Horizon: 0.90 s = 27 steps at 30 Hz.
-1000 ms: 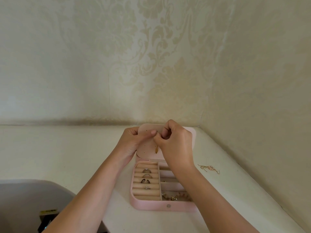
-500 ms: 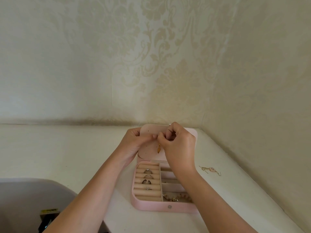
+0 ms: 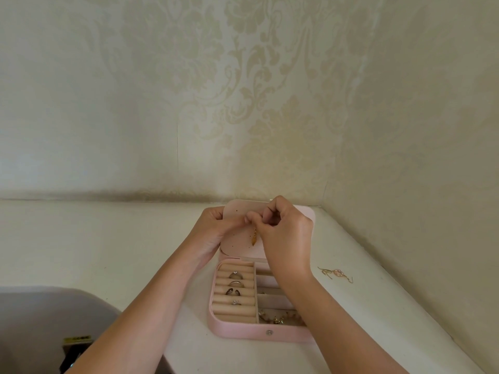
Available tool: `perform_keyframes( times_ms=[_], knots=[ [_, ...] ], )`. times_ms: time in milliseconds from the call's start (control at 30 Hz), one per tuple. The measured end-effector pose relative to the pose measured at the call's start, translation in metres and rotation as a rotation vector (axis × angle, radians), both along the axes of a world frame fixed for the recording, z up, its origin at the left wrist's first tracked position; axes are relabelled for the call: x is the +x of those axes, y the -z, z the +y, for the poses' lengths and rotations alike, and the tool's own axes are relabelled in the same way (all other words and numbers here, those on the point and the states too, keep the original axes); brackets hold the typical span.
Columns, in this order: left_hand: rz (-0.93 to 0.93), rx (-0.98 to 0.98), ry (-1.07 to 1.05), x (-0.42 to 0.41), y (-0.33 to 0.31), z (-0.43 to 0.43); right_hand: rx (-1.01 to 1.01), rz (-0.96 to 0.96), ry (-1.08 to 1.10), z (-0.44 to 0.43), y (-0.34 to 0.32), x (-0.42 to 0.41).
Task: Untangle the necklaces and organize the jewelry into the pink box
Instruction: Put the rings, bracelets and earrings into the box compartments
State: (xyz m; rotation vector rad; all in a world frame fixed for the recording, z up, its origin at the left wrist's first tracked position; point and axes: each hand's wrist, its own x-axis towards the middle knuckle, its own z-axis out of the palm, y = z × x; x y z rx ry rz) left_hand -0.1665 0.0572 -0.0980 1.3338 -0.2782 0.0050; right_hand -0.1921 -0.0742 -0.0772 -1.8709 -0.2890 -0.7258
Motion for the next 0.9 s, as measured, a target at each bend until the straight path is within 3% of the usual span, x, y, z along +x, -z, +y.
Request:
perform_keyframes(
  times_ms=[300,667,800,900],
  knots=[
    [0.014,-0.053,0.079,-0.001,-0.001,-0.001,0.121,0.084,-0.054,-0.004,-0.002,0.0],
    [-0.002,0.01,-0.035,-0.001,-0.001,-0.004,0.005,0.031,-0.178,-0.045,-0.014,-0.004],
    [-0.027,0.053,-0.097,-0.002,-0.002,-0.006,-0.006,0.215,-0.13,-0.103,-0.033,0.007],
    [-0.065,0.072,-0.13,-0.001,-0.002,-0.008,-0.216,0.492,-0.033,-0.142,-0.029,0.015]
  ],
)
